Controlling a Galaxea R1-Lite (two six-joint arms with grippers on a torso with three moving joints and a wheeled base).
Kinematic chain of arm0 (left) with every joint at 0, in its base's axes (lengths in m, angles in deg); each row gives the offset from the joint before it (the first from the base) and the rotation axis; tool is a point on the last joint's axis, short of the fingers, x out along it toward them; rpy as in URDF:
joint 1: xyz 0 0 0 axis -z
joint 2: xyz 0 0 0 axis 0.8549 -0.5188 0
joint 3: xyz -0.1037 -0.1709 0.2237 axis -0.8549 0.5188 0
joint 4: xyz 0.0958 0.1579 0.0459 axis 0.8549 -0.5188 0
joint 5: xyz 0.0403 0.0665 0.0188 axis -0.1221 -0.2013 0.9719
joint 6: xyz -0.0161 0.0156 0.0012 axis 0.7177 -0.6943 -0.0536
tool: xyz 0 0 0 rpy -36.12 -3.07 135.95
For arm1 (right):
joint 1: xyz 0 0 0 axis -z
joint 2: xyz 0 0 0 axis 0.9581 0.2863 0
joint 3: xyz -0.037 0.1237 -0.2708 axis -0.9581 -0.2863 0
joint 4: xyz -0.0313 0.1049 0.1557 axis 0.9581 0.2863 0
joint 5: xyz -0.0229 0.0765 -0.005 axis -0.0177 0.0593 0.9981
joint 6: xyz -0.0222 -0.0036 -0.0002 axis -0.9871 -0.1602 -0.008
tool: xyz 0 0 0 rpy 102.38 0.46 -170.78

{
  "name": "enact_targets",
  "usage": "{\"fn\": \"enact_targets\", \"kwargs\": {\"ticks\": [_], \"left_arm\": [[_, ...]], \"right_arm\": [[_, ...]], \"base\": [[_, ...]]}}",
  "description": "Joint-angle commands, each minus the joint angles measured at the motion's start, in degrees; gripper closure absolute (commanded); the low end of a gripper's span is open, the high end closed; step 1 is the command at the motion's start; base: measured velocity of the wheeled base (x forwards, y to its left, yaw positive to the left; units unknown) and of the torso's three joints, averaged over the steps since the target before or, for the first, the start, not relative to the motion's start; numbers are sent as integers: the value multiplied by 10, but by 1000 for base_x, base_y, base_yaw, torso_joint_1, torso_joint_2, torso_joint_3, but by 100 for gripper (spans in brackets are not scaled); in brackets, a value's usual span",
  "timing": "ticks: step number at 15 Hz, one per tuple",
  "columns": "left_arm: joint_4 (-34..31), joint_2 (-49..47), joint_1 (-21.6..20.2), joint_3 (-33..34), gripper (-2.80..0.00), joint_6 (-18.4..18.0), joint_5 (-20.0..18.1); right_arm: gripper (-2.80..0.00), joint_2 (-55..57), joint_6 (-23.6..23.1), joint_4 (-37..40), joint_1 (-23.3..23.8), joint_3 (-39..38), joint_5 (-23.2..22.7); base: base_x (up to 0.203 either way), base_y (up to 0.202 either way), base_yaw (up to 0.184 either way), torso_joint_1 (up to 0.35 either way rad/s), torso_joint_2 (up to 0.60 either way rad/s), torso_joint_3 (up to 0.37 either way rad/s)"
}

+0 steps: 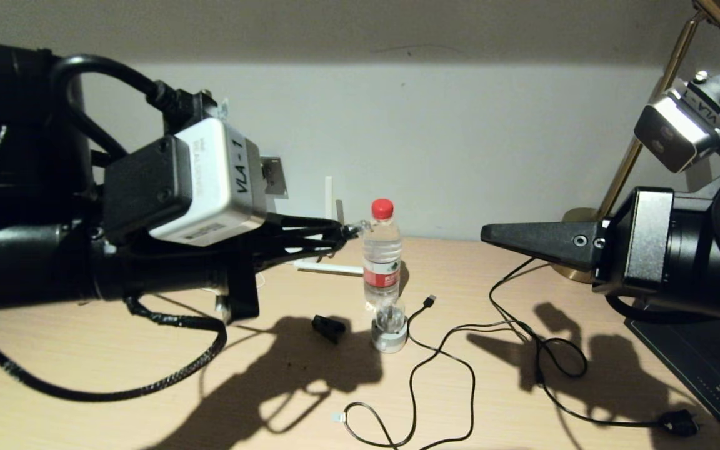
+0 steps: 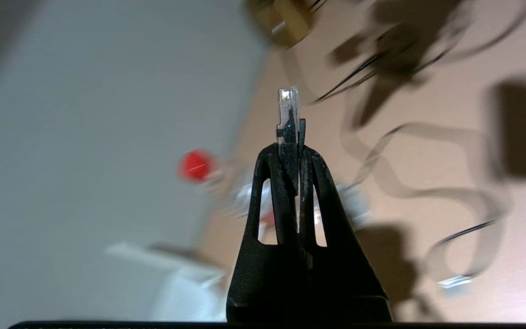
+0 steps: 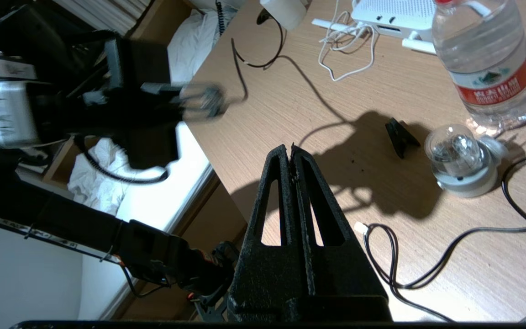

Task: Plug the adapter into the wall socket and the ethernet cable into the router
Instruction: Hand it to the other hand

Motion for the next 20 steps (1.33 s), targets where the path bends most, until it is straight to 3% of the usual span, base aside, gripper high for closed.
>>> {"fn": "enact_targets", "kwargs": {"ticks": [1,4,10,12,13,15,17,20], "left_arm": [[-3,16,9,26,0,100,-76],[1,3,11,30,0,108,-82],[9,-38,13,17,0,85,-75],[18,-46,13,15,0,53,-29],[29,-48,13,14,0,36,-14],[37,-49,13,1,0,-12,31],[37,-50,5,-40,0,-104,80],[38,-54,-32,-88,0,-232,100]], "right_arm": [[0,-18,3,-1,0,-9,1],[0,-33,2,12,0,-15,3],[0,-37,1,13,0,-25,2],[0,-34,-3,13,0,-25,-1],[-280,-29,-5,12,0,-24,-2],[-280,-11,-8,9,0,-18,2],[-280,-5,-9,8,0,-14,3],[-280,6,-9,6,0,-2,1]], "base": [[0,0,0,0,0,0],[0,0,0,0,0,0],[0,0,0,0,0,0],[0,0,0,0,0,0],[0,0,0,0,0,0],[0,0,0,0,0,0],[0,0,0,0,0,0],[0,0,0,0,0,0]]}}
